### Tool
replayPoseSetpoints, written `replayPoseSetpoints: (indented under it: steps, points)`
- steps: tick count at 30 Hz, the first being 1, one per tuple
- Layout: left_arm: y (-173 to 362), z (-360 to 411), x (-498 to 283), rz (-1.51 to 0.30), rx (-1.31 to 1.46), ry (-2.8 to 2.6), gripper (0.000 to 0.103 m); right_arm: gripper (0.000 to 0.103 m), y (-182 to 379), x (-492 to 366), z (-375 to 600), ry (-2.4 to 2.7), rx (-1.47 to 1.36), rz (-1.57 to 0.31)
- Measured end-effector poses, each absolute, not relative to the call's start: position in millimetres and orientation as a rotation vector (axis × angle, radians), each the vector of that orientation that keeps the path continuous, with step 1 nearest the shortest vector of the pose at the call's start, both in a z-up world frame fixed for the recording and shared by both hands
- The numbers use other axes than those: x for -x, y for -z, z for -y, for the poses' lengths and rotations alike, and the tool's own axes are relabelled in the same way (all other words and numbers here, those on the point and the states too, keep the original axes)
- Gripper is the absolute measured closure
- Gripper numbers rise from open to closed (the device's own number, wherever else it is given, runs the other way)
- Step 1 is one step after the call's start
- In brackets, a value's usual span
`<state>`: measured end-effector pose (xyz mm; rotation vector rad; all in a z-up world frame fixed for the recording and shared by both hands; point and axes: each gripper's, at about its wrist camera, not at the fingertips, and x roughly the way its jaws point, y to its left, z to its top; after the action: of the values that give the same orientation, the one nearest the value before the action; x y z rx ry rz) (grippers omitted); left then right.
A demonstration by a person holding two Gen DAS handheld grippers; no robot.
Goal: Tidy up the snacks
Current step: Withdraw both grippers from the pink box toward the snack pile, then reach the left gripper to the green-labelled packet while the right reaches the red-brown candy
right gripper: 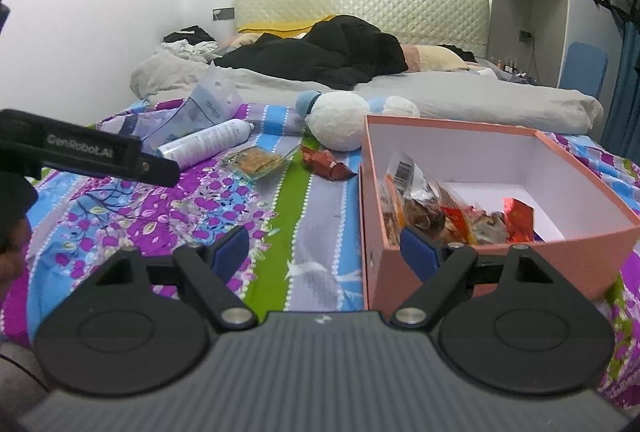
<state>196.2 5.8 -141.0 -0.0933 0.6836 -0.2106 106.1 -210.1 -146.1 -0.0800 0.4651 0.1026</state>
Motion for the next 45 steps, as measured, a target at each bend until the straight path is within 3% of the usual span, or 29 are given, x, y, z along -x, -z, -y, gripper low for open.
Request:
replayPoseSetpoints:
  steps: [7,9,20,22,29,36,45]
  points:
    - [161,-16,-248,-0.714,0.091,0.208,0.004,0.019,157,-136,191,-0.079,0.18,-0.424]
    - [168,-17,-264,-0.709,0.075,0.206,0.004,0.025,160,-145,184,-0.083,0.212,-0.417]
    - [208,-21,-366,-0.75,0.056,0.252,0.004,0.031,203,-232,150,-0.056,0.394,-0.453]
    - [215,-27,-388,-0.778,0.111,0.244,0.004,0.037,209,-250,145,-0.043,0.415,-0.466]
    - [247,-58,-443,-0.889,0.448,0.213,0.005,0.038,232,-315,123,0.002,0.504,-0.5]
    - [282,-76,-474,-0.959,0.766,0.16,0.019,0.038,252,-371,112,0.033,0.626,-0.528]
    - [287,-81,-496,-0.986,0.844,0.094,0.034,0.038,270,-408,109,0.056,0.707,-0.536]
